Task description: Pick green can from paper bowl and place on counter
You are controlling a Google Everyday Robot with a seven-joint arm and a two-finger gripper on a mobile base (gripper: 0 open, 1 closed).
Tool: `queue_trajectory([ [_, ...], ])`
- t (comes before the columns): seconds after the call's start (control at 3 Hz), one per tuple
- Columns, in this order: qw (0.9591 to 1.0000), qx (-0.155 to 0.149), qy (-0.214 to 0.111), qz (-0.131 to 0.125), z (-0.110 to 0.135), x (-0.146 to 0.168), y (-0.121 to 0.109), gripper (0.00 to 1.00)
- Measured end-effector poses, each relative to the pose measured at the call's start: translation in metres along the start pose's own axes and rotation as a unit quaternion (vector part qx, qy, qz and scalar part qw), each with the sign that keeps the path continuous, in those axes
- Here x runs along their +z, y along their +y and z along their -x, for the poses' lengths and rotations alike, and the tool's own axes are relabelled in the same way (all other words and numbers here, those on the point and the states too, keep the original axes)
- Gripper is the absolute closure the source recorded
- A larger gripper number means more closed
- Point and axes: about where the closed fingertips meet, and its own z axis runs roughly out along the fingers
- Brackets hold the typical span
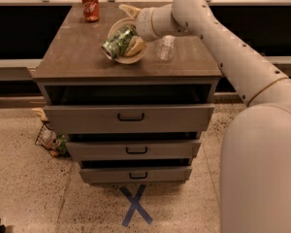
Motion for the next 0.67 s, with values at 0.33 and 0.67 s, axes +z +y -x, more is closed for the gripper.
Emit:
queue_trajectory([
  [0.33,0.9999,0.009,0.001,0.004,-0.002,0.0,-0.001,0.41],
  [0.67,0.9985,0.043,0.029,-0.014,-0.017,-0.005,-0.017,0.4],
])
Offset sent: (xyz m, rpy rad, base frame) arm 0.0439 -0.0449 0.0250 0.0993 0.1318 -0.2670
